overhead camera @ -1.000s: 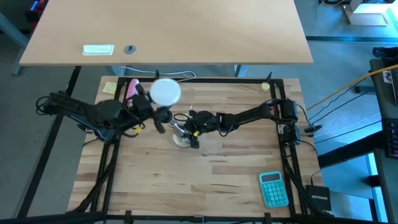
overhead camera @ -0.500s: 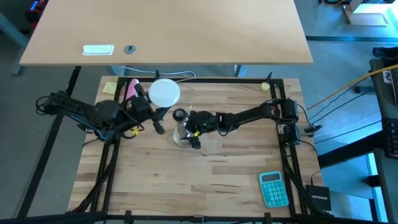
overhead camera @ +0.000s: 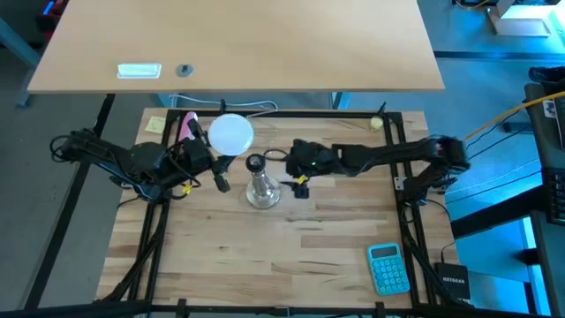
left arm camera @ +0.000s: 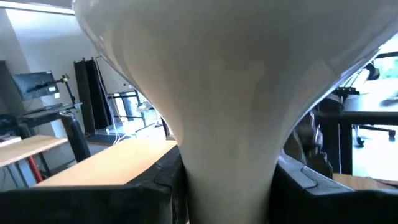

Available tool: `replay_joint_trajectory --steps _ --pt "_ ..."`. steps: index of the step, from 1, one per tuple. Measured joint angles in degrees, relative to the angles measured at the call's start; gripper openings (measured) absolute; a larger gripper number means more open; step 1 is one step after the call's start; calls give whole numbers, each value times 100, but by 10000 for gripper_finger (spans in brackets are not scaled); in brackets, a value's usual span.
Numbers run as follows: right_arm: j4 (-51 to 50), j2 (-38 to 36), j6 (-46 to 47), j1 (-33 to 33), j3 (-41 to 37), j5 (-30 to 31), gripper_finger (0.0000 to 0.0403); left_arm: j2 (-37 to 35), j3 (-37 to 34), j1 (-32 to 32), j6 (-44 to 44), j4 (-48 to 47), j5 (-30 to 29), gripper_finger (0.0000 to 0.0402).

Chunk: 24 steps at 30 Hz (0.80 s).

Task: Screw lightbulb
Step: Insert the lightbulb into the desk lamp

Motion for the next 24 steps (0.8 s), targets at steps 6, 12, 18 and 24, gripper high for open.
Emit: replay_joint_trajectory --steps 6,12,18,24 --pt "-336 -848 54 2 24 149 334 -160 7 -201 -191 -169 9 131" --pt "-105 -1566 259 66 288 -22 335 -146 7 -578 -636 -272 672 131" --pt "840 -1698 -478 415 588 -209 335 -50 4 -854 -1020 -550 410 131" --pt "1957 -1307 -2679 1063 695 579 335 40 4 -896 -936 -526 229 131"
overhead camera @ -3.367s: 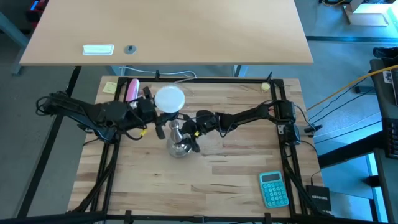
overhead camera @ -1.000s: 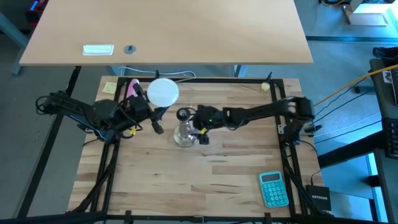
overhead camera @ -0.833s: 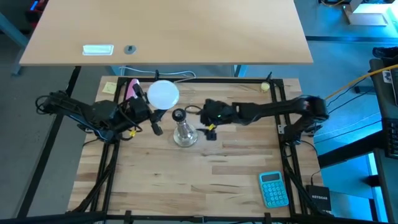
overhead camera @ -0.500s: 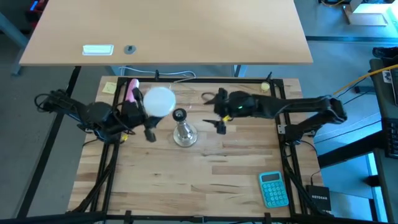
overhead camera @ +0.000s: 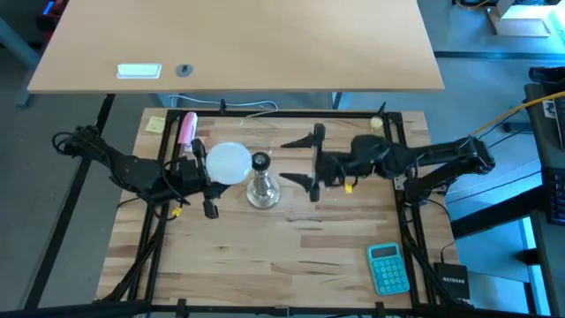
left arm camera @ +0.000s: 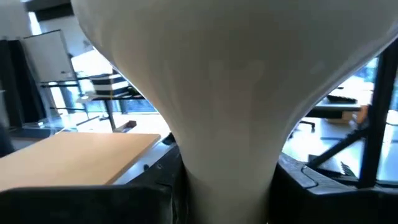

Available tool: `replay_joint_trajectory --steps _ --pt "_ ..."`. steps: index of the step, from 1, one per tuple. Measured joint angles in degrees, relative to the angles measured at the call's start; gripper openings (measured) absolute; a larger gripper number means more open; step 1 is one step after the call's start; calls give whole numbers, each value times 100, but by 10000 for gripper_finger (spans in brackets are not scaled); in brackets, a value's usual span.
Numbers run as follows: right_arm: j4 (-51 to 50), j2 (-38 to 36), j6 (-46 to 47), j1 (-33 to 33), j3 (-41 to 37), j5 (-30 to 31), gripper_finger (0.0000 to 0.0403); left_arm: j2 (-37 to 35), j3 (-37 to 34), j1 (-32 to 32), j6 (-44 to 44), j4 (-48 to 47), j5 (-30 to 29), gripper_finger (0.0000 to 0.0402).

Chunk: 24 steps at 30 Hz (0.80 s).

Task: Screw lightbulb
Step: Insert the lightbulb into the desk lamp

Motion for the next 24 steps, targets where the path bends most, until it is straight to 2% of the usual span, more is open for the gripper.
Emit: replay_joint_trajectory --steps 4,9,16,19,24 --pt "818 196 -1347 282 2 561 335 -3 0 2 40 -14 -72 131" --pt "1490 395 -2072 338 2 666 335 66 0 1 17 -42 -67 131" --pt "1788 434 -2210 327 2 484 335 73 0 2 -46 -45 -62 133" --pt "1902 434 -2078 325 2 77 335 77 0 7 -71 -53 -62 144" --pt "2701 728 -2271 314 2 -27 335 119 -2 109 -72 -65 67 138"
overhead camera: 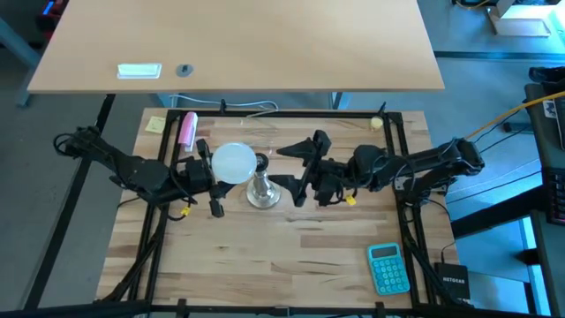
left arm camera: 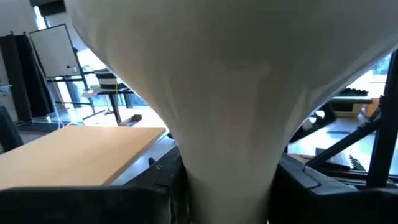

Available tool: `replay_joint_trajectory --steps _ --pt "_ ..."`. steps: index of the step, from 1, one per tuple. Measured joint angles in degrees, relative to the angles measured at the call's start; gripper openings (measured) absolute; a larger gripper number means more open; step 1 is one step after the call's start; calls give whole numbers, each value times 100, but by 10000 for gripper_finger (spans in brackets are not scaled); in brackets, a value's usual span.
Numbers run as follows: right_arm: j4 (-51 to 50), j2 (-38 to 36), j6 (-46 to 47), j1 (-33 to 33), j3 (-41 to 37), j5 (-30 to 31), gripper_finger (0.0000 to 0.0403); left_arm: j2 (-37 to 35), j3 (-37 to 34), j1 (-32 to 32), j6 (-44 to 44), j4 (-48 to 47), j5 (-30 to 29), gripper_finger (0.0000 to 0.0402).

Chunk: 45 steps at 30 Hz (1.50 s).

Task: Screw lightbulb
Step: Insert the lightbulb into the desk lamp

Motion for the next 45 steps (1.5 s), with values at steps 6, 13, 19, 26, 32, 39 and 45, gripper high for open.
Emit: replay_joint_trajectory --steps 6,13,19,26,32,39,45 --pt "367 217 -282 -118 -2 33 335 0 0 46 -41 5 242 139" --pt "387 442 -266 -151 312 39 335 37 0 50 -28 -47 247 137" --pt "-766 756 194 -151 1230 194 335 29 2 48 -15 -125 247 142" --pt "-1299 860 242 -142 1648 153 335 37 4 48 -15 -146 251 137" --pt "-1922 701 426 -15 1648 1016 335 48 2 30 -14 -211 243 141" --pt "-4900 -178 2625 -33 1657 525 335 52 2 -41 168 -102 -135 132" --pt "-5937 -505 4062 -965 988 -594 335 158 -2 178 214 560 -470 135"
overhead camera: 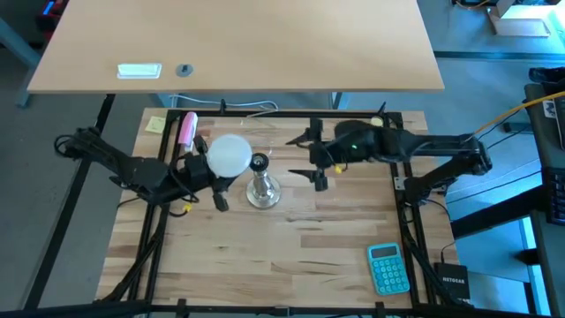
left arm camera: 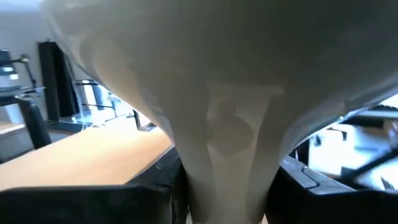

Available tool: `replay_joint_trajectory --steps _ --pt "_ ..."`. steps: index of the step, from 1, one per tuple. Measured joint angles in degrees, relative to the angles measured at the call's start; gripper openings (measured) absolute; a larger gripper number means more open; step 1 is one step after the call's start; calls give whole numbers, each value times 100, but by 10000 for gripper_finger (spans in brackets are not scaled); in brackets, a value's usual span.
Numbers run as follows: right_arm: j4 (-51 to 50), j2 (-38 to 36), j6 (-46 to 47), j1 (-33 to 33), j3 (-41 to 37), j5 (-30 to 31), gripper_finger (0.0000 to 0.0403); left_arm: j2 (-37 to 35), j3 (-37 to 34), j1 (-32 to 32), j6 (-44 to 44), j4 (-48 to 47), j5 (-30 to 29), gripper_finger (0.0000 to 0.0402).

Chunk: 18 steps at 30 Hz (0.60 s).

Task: Screw lightbulb
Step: Insert the lightbulb into the desk lamp

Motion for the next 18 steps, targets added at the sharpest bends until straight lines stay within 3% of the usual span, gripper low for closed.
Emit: replay_joint_trajectory --steps 4,10,14,18 --pt "1215 8 232 -676 -1364 -722 335 273 2 262 93 459 -277 132" --pt "4515 363 784 -1237 -3350 -1179 335 704 0 515 177 1279 -809 132" --pt "5983 922 1378 -1237 -3905 -1450 335 1068 0 609 463 2101 -957 132" --pt "6389 1554 1626 -1132 -3961 -1512 335 1362 2 641 554 2305 -1347 132"
